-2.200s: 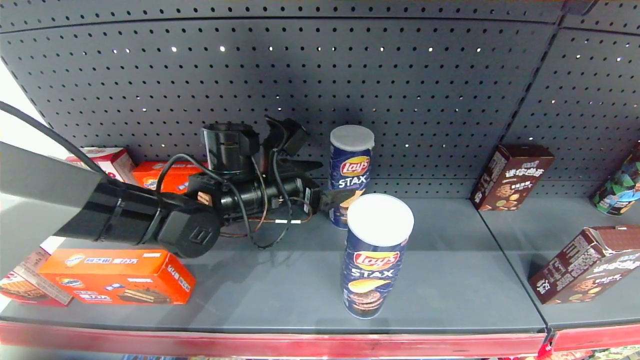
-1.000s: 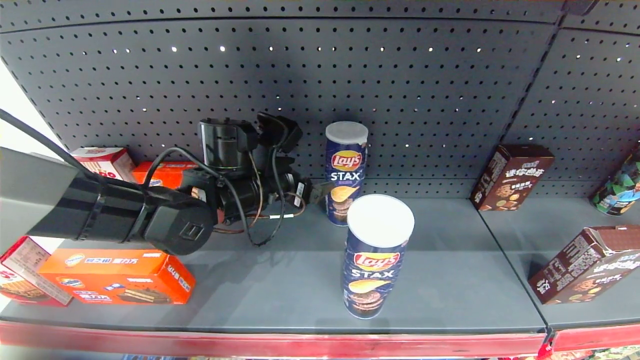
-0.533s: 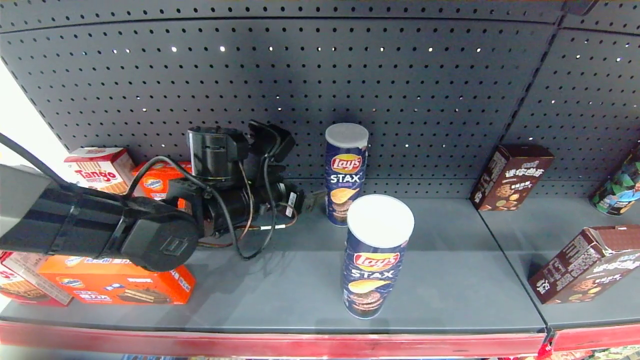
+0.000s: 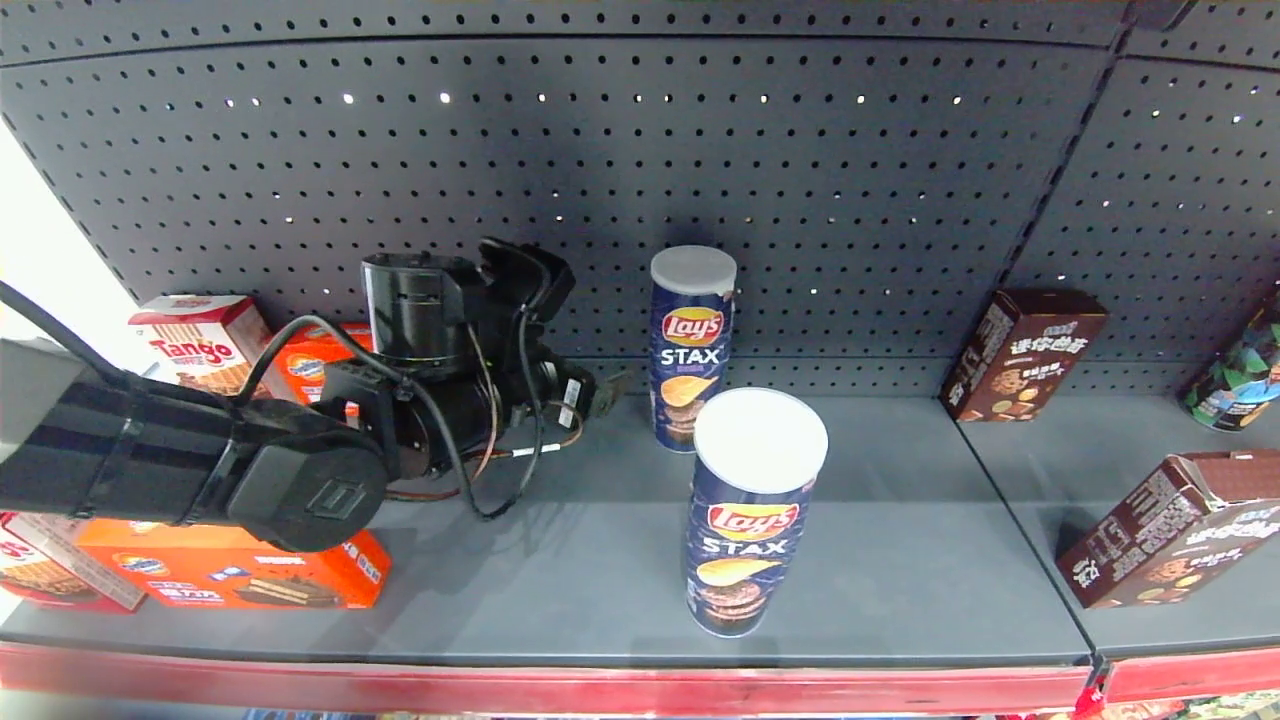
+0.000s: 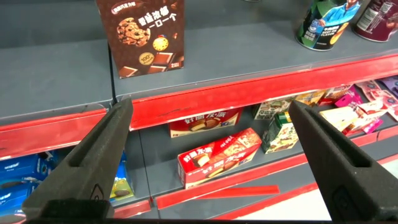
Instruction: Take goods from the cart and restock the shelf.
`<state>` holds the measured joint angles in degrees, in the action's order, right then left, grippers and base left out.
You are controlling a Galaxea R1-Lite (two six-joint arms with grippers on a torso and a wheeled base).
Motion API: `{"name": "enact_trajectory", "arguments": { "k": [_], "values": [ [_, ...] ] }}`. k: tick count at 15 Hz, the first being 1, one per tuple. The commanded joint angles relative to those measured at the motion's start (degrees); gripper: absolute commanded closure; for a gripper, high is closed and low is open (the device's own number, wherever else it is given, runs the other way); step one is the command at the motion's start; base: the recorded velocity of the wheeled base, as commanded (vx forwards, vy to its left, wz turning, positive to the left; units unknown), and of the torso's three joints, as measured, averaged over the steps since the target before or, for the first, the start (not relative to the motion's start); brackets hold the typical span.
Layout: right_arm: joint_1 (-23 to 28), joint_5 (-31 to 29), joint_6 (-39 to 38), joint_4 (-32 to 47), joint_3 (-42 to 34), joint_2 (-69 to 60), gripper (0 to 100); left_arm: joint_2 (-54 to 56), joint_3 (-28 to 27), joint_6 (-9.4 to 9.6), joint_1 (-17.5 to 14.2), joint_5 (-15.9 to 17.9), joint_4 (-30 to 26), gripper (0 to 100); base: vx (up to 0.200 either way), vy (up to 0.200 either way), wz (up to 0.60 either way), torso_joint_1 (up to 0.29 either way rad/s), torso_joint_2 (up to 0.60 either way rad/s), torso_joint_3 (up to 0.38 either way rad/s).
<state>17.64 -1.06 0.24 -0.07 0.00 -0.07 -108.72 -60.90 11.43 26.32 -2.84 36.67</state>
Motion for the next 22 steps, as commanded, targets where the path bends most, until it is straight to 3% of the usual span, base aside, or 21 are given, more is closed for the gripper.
{"name": "enact_trajectory", "arguments": {
  "k": [1, 5, 22],
  "values": [
    [0.03, 0.01, 0.02, -0.01, 0.00, 0.07, 0, -2.29, -0.53, -0.01, 0.05, -0.06, 0.07, 0, 0.000, 0.000, 0.00, 0.000, 0.00, 0.000],
    [0.03, 0.01, 0.02, -0.01, 0.00, 0.07, 0, -5.01, -2.99, -0.01, 0.14, -0.06, 0.07, 0, 0.000, 0.000, 0.00, 0.000, 0.00, 0.000],
    [0.03, 0.01, 0.02, -0.01, 0.00, 0.07, 0, -6.60, -4.31, -0.36, 2.07, -0.15, 0.16, 0, 0.000, 0.000, 0.00, 0.000, 0.00, 0.000]
  ]
}}
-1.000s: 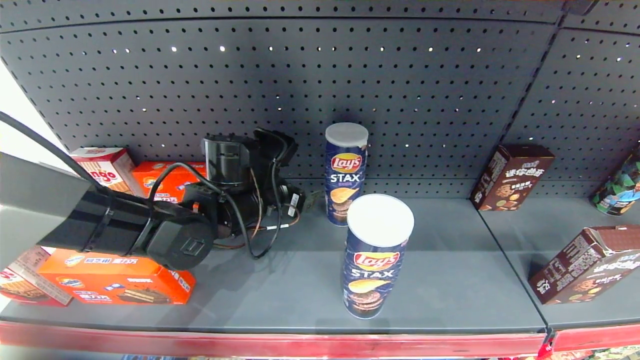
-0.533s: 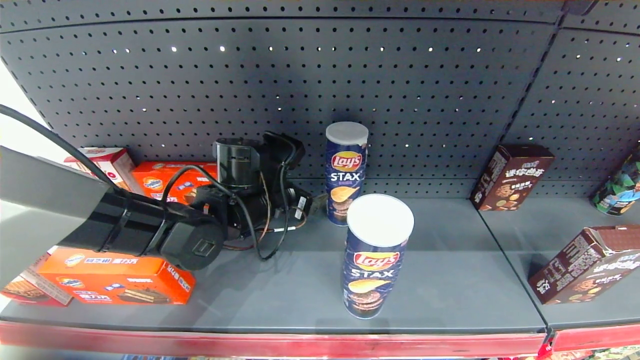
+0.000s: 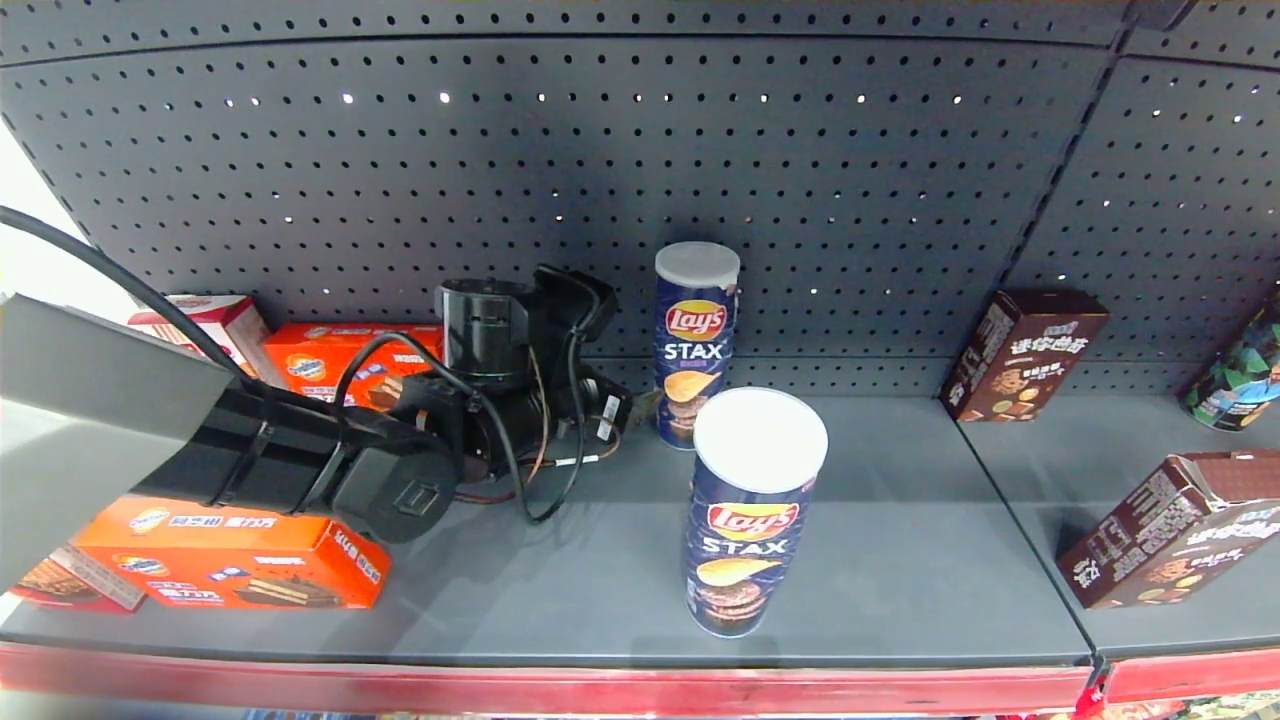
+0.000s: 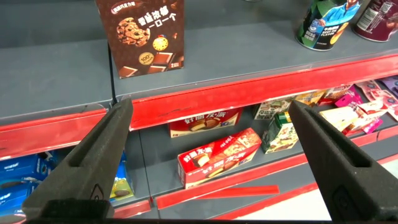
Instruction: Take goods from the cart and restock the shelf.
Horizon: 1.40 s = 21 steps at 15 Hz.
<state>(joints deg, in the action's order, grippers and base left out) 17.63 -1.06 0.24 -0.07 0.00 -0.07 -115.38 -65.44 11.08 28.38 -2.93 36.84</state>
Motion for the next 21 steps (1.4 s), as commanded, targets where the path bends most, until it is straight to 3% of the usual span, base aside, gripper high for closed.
{"name": "enact_trajectory", "arguments": {
  "k": [1, 5, 8, 9, 11, 12, 13, 15, 17, 18, 19, 21],
  "values": [
    [0.04, 0.01, 0.02, -0.01, 0.00, 0.07, 0, 0.60, 0.49, -0.01, 0.01, -0.06, -0.01, 0, 0.000, 0.000, 0.00, 0.000, 0.00, 0.000],
    [0.04, 0.01, 0.02, -0.01, 0.00, 0.07, 0, 9.21, 3.21, -0.62, -1.31, -0.24, -0.28, 0, 0.000, 0.000, 0.00, 0.000, 0.00, 0.000],
    [-0.05, 0.01, 0.02, -0.01, 0.00, 0.07, 0, 17.83, 8.49, -0.80, -2.54, -0.24, -0.28, 0, 0.000, 0.000, 0.00, 0.000, 0.00, 0.000],
    [0.04, 0.01, 0.02, -0.01, 0.00, 0.07, 0, 25.65, 14.02, -0.80, -2.36, -0.24, -0.45, 0, 0.000, 0.000, 0.00, 0.000, 0.00, 0.000],
    [-0.05, 0.01, 0.02, -0.01, 0.00, 0.07, 0, 32.06, 19.74, -0.80, -2.80, 0.20, -0.37, 0, 0.000, 0.000, 0.00, 0.000, 0.00, 0.000],
    [0.04, 0.01, 0.02, -0.01, 0.00, 0.07, 0, 38.48, 26.06, -1.59, -3.33, 0.46, -0.28, 0, 0.000, 0.000, 0.00, 0.000, 0.00, 0.000],
    [-0.05, 0.01, 0.02, -0.01, 0.00, 0.07, 0, 47.62, 31.34, -4.05, -2.98, 0.55, -1.07, 0, 0.000, 0.000, 0.00, 0.000, 0.00, 0.000],
    [-0.05, 0.01, 0.02, -0.01, 0.00, 0.07, 0, 59.22, 36.00, -4.31, -3.33, 0.38, -3.35, 0, 0.000, 0.000, 0.00, 0.000, 0.00, 0.000],
    [0.04, 0.01, 0.02, -0.01, 0.00, 0.07, 0, 70.03, 43.64, -5.90, -4.03, 0.38, -6.34, 0, 0.000, 0.000, 0.00, 0.000, 0.00, 0.000],
    [0.04, 0.01, 0.02, -0.01, 0.00, 0.07, 0, 80.58, 54.19, -9.76, -8.60, 0.64, -6.61, 0, 0.000, 0.000, 0.00, 0.000, 0.00, 0.000],
    [0.04, 0.01, 0.02, -0.01, 0.00, 0.07, 0, 86.47, 59.90, -9.94, -12.38, 1.17, -6.34, 0, 0.000, 0.000, 0.00, 0.000, 0.00, 0.000],
    [0.04, 0.01, 0.02, -0.01, 0.00, 0.07, 0, 93.59, 65.35, -10.20, -16.87, 2.93, -6.87, 0, 0.000, 0.000, 0.00, 0.000, 0.00, 0.000]
  ]
}}
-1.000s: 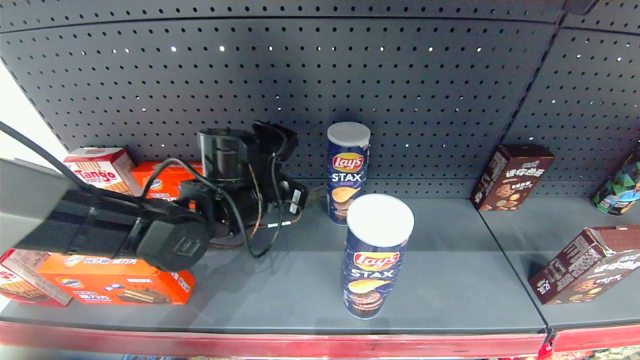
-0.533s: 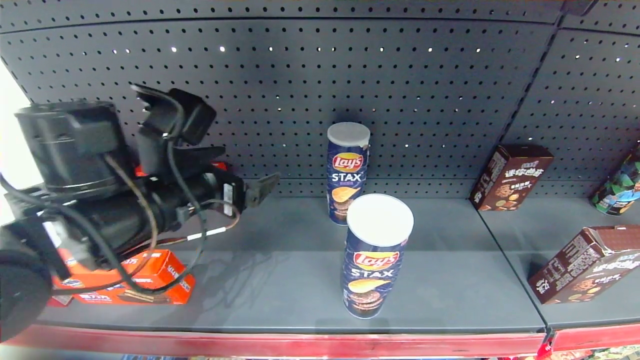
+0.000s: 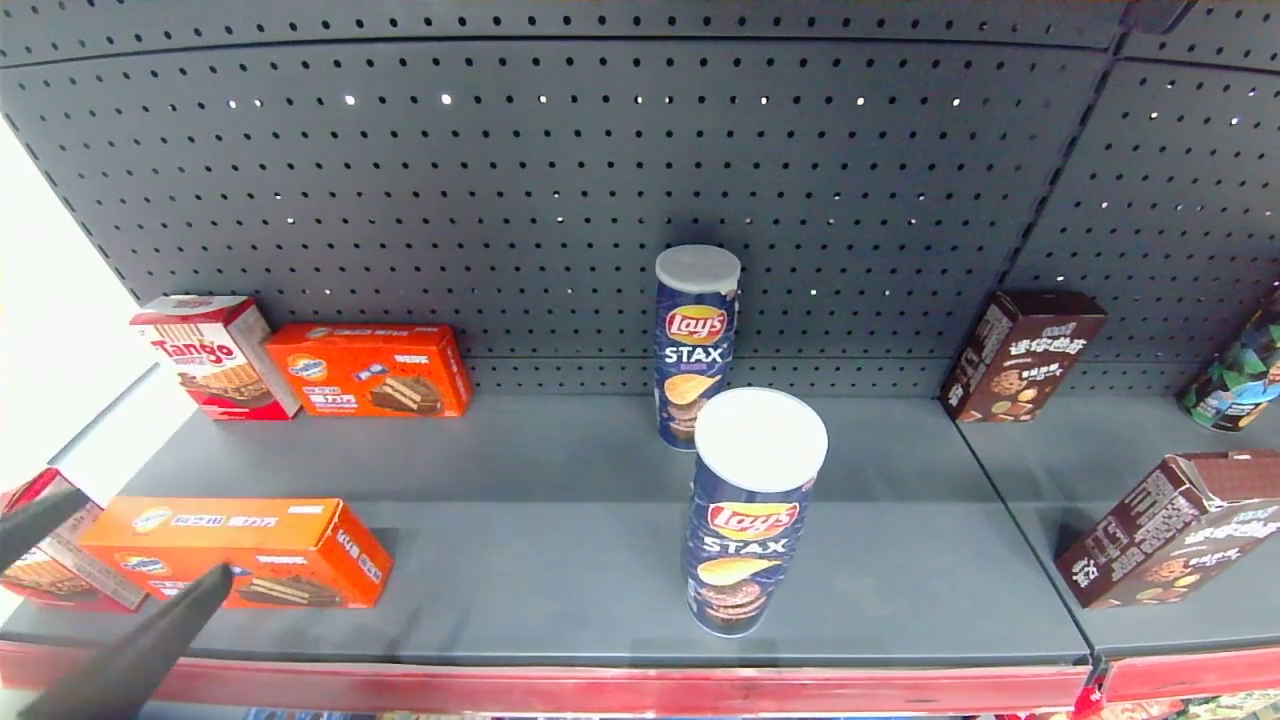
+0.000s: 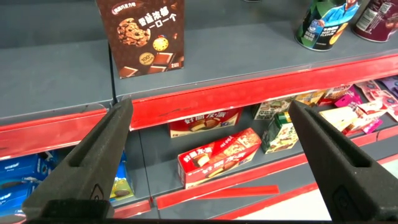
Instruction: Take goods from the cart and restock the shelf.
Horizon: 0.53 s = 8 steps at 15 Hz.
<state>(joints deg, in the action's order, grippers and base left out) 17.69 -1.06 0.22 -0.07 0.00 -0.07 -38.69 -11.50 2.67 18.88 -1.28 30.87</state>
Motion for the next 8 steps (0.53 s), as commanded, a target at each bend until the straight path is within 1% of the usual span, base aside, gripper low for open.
{"name": "enact_trajectory", "arguments": {
  "k": [1, 2, 3, 4, 5, 6, 8],
  "values": [
    [-0.02, 0.01, 0.04, -0.01, 0.00, 0.07, 0, 23.75, 11.50, -1.70, -16.69, 3.92, -9.07, 0, 0.000, 0.000, 0.00, 0.000, 0.00, 0.000],
    [-0.02, 0.01, 0.04, -0.01, 0.00, 0.07, 0, 27.53, 11.50, -1.70, -19.76, 5.67, -14.43, 0, 0.000, 0.000, 0.00, 0.000, 0.00, 0.000],
    [-0.11, 0.01, 0.04, -0.01, 0.00, 0.07, 0, 30.96, 11.50, -1.62, -21.17, 6.64, -18.83, 0, 0.000, 0.000, 0.00, 0.000, 0.00, 0.000],
    [-0.02, 0.01, 0.04, -0.01, 0.00, 0.07, 0, 35.62, 11.50, -1.09, -21.43, 6.91, -25.33, 0, 0.000, 0.000, 0.00, 0.000, 0.00, 0.000],
    [-0.02, 0.01, 0.04, -0.01, 0.00, 0.07, 0, 36.06, 11.50, -0.82, -20.99, 6.91, -27.09, 0, 0.000, 0.000, 0.00, 0.000, 0.00, 0.000],
    [-0.02, 0.01, 0.04, -0.01, 0.00, 0.07, 0, 37.02, 11.50, -1.09, -19.50, 6.99, -28.05, 0, 0.000, 0.000, 0.00, 0.000, 0.00, 0.000],
    [-0.02, 0.01, 0.04, -0.01, 0.00, 0.07, 0, 38.69, 11.50, -1.00, -18.88, 6.03, -28.23, 0, 0.000, 0.000, 0.00, 0.000, 0.00, 0.000]
  ]
}}
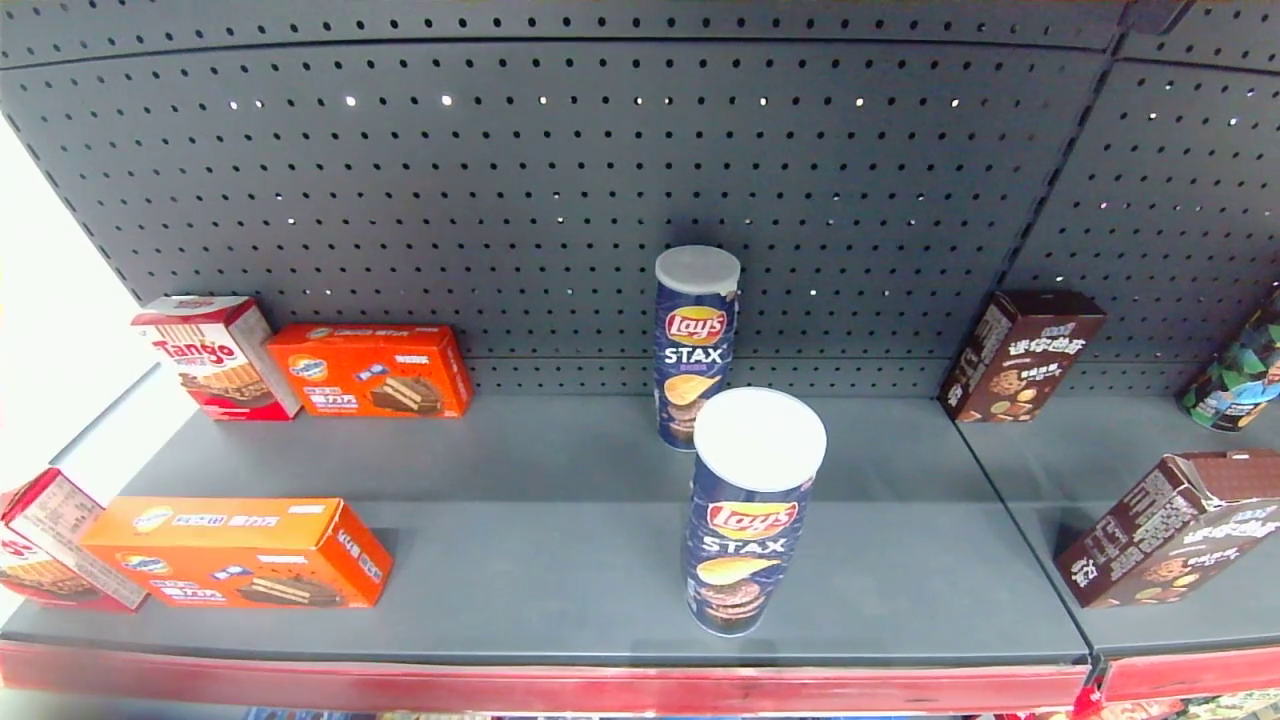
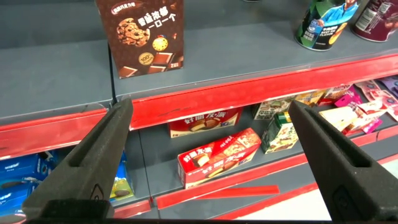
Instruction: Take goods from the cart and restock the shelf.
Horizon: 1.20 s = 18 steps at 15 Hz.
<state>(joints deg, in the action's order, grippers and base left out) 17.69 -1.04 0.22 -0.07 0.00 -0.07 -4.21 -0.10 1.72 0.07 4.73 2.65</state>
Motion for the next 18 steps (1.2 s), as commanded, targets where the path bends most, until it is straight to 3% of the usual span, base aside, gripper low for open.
{"name": "enact_trajectory", "arguments": {
  "k": [1, 6, 7, 8, 10, 18],
  "values": [
    [-0.02, -0.02, 0.04, -0.01, 0.00, 0.07, 0, 4.21, 0.10, 0.30, -0.07, -0.16, -0.10, 0, 0.000, 0.000, 0.00, 0.000, 0.00, 0.000],
    [-0.02, -0.02, 0.04, -0.01, 0.00, 0.07, 0, 4.21, 0.10, 0.39, -0.07, -1.21, -1.15, 0, 0.000, 0.000, 0.00, 0.000, 0.00, 0.000],
    [-0.02, -0.02, 0.04, -0.01, 0.00, 0.07, 0, 4.21, -0.08, 0.13, -0.16, -7.89, -3.52, 0, 0.000, 0.000, 0.00, 0.000, 0.00, 0.000],
    [-0.02, -0.02, 0.04, -0.01, 0.00, 0.07, 0, 4.21, 0.01, -1.19, -0.16, -11.76, -3.08, 0, 0.000, 0.000, 0.00, 0.000, 0.00, 0.000],
    [-0.02, -0.02, 0.04, -0.01, 0.00, 0.07, 0, 4.21, 0.01, -0.40, 0.10, -9.56, -2.91, 0, 0.000, 0.000, 0.00, 0.000, 0.00, 0.000],
    [-0.02, 0.25, 0.13, -0.01, 0.00, 0.07, 0, 4.21, 0.10, -0.84, 0.01, -9.30, -2.65, 0, 0.000, 0.000, 0.00, 0.000, 0.00, 0.000]
  ]
}}
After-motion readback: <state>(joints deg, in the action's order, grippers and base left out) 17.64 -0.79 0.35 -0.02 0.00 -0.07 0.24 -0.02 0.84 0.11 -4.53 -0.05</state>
